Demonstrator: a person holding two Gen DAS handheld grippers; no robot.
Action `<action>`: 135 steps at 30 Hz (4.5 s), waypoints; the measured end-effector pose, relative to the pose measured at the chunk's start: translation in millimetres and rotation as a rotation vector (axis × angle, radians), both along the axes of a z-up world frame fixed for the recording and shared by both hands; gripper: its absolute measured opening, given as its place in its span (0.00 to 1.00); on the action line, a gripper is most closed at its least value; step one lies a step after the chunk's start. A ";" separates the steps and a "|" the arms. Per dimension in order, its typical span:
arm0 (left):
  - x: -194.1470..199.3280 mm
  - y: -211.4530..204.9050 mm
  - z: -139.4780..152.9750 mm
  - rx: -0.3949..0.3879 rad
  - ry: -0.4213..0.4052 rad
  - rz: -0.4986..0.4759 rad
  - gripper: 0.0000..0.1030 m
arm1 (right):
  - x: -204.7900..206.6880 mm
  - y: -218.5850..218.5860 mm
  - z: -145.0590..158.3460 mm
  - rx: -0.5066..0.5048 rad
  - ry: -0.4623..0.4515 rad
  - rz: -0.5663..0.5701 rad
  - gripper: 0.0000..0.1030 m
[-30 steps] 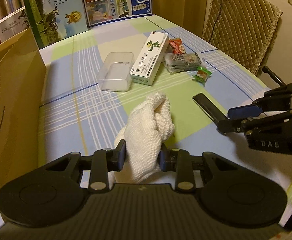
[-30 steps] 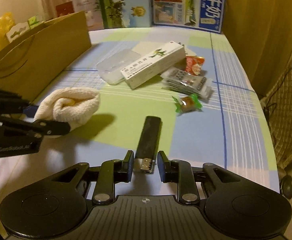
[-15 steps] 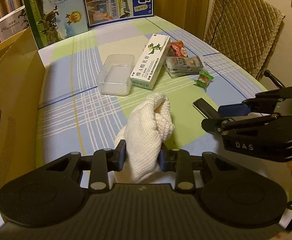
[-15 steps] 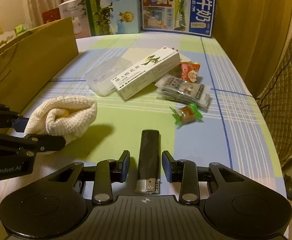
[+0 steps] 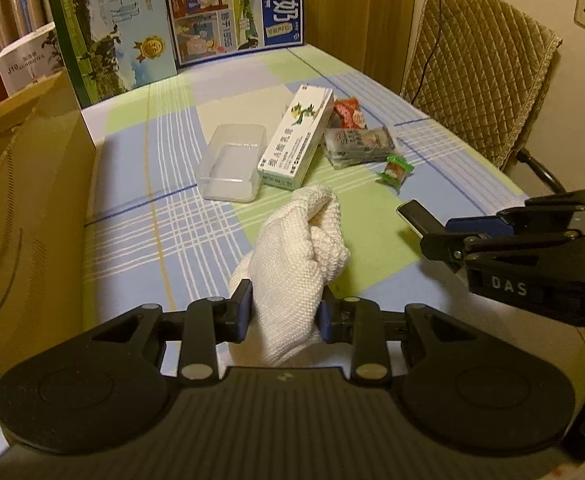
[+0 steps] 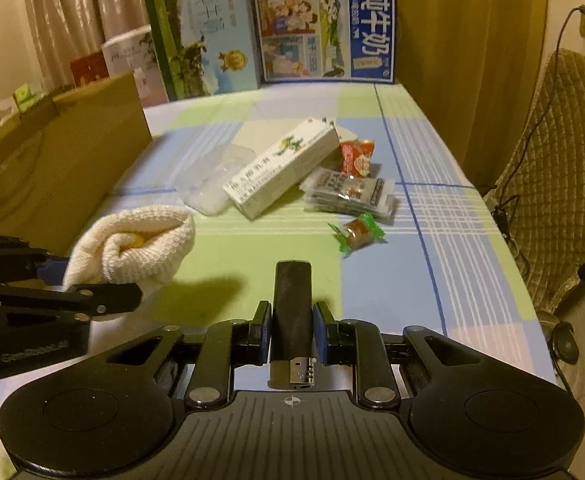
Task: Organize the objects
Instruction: 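Carry the cloth and lighter into the cardboard box and release both, then move both open grippers back toward the ointment box and candy packets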
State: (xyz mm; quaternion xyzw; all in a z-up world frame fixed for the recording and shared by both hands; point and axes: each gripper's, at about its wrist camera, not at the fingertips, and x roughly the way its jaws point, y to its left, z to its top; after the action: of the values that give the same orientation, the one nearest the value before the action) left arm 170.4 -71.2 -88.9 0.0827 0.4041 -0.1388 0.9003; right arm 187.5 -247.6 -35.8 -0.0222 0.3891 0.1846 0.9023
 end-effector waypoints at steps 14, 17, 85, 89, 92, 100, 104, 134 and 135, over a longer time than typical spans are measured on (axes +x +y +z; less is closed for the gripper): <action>-51.2 23.8 64.0 -0.034 -0.086 0.054 0.26 | -58.0 20.6 61.2 0.051 -0.068 0.020 0.18; -60.9 30.6 74.1 -0.034 -0.098 0.062 0.26 | -66.5 27.9 69.5 0.057 -0.080 0.034 0.18; -16.2 303.5 109.8 -0.026 -0.172 0.400 0.45 | 28.9 265.4 91.2 0.298 -0.017 0.252 0.51; -25.1 302.8 113.7 -0.037 -0.178 0.412 0.47 | 25.9 250.9 97.7 0.307 -0.024 0.231 0.53; -32.3 298.7 117.7 -0.041 -0.175 0.425 0.50 | 18.4 233.7 101.9 0.312 -0.025 0.208 0.53; -63.3 273.8 135.6 -0.065 -0.186 0.431 0.63 | -22.6 182.9 112.8 0.300 -0.022 0.151 0.64; -81.4 253.1 144.2 -0.074 -0.195 0.418 0.73 | -48.9 153.6 118.1 0.275 -0.045 0.122 0.77; -118.0 78.7 139.8 -0.127 -0.185 0.210 0.99 | -110.9 -53.9 113.8 0.217 -0.082 -0.209 0.98; -117.2 77.0 138.7 -0.128 -0.182 0.207 0.99 | -111.2 -55.1 112.8 0.216 -0.082 -0.211 0.98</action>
State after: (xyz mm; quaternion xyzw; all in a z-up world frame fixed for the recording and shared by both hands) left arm 53.2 5.9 49.8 -0.0048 0.3177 -0.0625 0.9461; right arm 76.4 -302.7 77.1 0.1087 0.3299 0.1284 0.9289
